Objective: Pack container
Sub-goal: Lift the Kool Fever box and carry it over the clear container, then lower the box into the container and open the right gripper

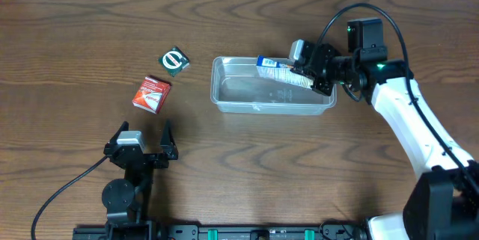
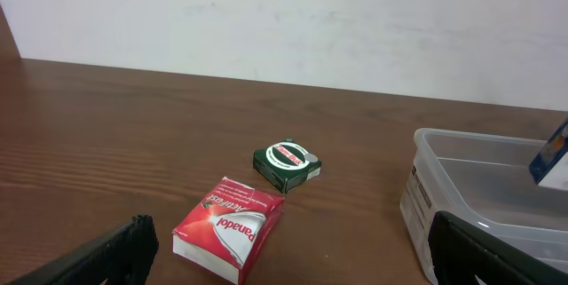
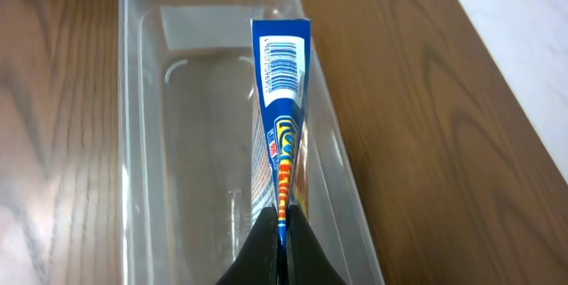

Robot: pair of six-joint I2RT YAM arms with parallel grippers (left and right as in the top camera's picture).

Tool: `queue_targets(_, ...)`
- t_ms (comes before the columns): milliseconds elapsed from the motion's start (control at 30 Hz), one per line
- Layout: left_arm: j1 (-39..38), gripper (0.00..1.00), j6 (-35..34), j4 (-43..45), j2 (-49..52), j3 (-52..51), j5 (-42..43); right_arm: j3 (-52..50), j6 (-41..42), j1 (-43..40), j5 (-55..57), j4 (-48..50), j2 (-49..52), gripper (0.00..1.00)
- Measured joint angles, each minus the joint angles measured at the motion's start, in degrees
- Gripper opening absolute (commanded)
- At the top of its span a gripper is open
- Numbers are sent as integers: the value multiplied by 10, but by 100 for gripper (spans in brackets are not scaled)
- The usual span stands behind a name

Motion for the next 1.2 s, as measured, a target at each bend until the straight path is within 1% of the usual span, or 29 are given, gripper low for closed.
queue_targets(233,0,98,0,0,0,0,0,0,-94,0,-2,1,24,1)
queue_targets(367,0,98,0,0,0,0,0,0,-119,0,-2,1,49,1)
queue_targets(633,0,98,0,0,0,0,0,0,-147,0,-9,14,97,1)
queue_targets(1100,0,98,0,0,0,0,0,1,-155,0,-20,43,116,1)
queue_targets(1133,0,98,0,0,0,0,0,1,-155,0,-19,44,116,6)
queue_targets(1167,0,98,0,0,0,0,0,1,-154,0,-18,44,116,24)
queue_targets(1200,0,98,0,0,0,0,0,1,-153,0,-8,44,116,47)
